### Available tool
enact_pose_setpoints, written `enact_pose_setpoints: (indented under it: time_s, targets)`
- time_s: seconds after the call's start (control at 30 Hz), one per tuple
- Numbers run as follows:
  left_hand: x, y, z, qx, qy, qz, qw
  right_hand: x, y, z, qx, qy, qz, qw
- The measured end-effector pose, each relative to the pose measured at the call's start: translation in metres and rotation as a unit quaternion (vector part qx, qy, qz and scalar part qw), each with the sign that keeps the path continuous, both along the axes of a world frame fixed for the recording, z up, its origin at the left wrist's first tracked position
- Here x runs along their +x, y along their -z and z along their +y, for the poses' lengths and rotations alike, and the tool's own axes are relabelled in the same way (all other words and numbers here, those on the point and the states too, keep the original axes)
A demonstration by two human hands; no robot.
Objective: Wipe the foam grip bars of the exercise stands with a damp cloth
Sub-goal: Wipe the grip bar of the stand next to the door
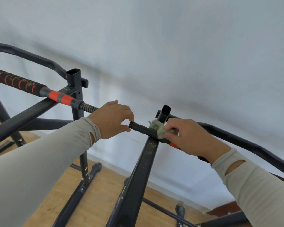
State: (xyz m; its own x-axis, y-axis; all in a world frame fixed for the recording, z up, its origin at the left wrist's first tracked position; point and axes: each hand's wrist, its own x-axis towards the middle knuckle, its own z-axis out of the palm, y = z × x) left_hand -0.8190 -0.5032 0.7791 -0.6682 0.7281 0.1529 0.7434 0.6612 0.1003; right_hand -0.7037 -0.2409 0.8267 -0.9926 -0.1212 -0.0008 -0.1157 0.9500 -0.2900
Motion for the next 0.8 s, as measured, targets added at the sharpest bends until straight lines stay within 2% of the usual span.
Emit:
enact_pose_setpoints:
  time_s: [0.23,0.33,0.4,0.47,0.6,0.73,0.8]
  targets:
    - [0.0,-0.003,0.004,-0.034,0.008,0.008,0.999,-0.025,0.023,-0.067,0.098,-0.112,0.149,0.978]
    - [0.0,-0.004,0.003,-0.052,0.01,0.008,0.999,-0.031,0.028,-0.083,0.135,-0.112,0.161,0.971]
    - [0.0,-0.005,0.002,-0.061,0.008,0.007,0.998,-0.027,0.024,-0.068,0.138,-0.12,0.132,0.974]
    - [-0.001,-0.005,0.003,-0.068,0.001,0.002,0.998,-0.02,0.015,-0.043,0.111,-0.11,0.095,0.983]
    - [-0.002,-0.007,0.007,-0.071,-0.005,-0.006,0.997,-0.007,-0.005,0.006,0.082,-0.015,0.052,0.995]
    - [0.001,-0.003,0.009,-0.015,-0.001,0.0,1.0,0.004,-0.012,0.019,-0.043,0.079,0.107,0.99]
    - [0.003,-0.002,0.012,0.018,0.01,-0.011,1.0,0.006,-0.009,0.006,-0.086,0.087,0.149,0.981]
